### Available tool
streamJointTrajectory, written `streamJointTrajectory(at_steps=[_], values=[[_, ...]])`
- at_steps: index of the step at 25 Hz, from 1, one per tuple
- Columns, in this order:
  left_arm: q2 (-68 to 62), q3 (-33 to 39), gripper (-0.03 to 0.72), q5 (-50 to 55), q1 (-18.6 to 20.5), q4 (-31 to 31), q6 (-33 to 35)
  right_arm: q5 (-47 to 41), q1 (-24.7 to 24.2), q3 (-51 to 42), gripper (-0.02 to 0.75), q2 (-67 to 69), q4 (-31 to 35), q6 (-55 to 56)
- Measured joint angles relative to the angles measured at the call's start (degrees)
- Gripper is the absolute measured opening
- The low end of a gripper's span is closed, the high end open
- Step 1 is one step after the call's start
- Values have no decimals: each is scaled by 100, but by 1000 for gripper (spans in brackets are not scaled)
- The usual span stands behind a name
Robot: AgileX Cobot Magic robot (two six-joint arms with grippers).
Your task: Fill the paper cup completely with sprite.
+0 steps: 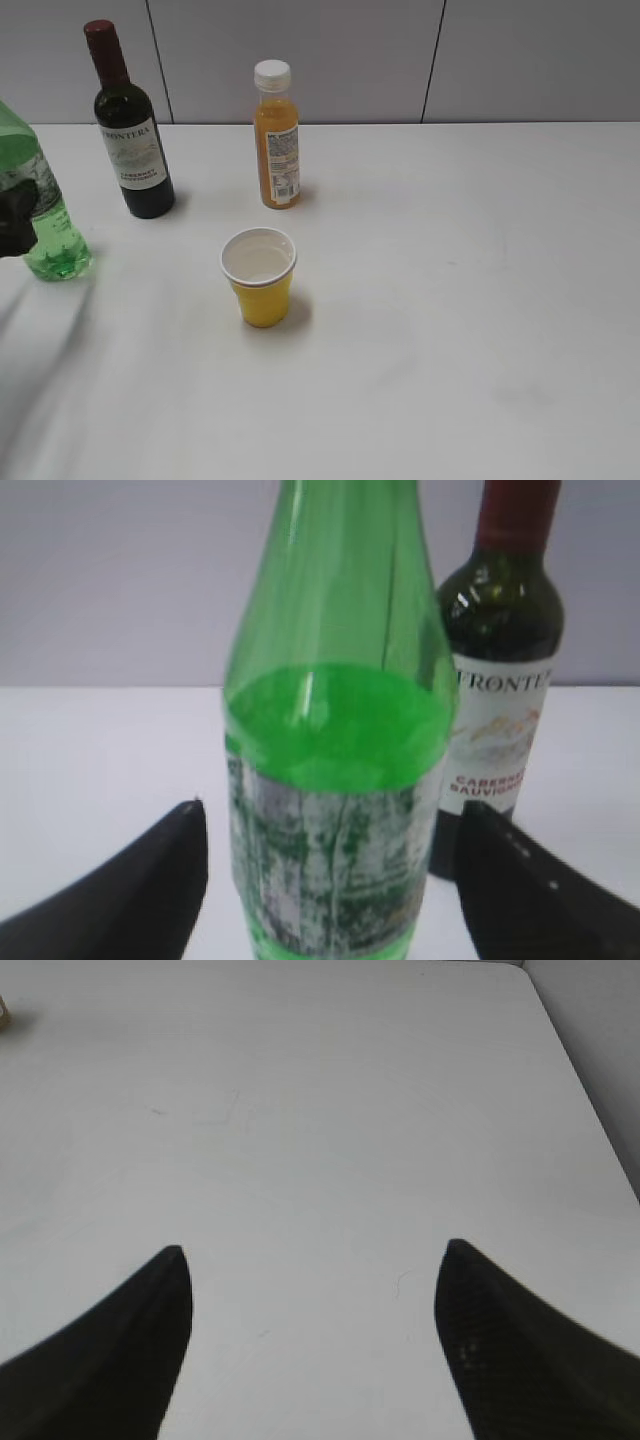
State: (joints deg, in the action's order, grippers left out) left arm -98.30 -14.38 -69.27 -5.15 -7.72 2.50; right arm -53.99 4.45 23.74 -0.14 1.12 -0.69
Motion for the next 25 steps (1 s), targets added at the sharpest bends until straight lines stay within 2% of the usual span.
streamJointTrajectory(at_steps=[5,14,19,25], values=[[721,6,590,109,0,26,176,0,0,0,585,0,0,0],[2453,15,590,1753,0,50,542,0,0,0,585,0,0,0],[3514,-164,590,3336,0,38,816,0,0,0,585,0,0,0],[4559,-892,590,5902,0,10,1096,0,0,0,585,0,0,0]])
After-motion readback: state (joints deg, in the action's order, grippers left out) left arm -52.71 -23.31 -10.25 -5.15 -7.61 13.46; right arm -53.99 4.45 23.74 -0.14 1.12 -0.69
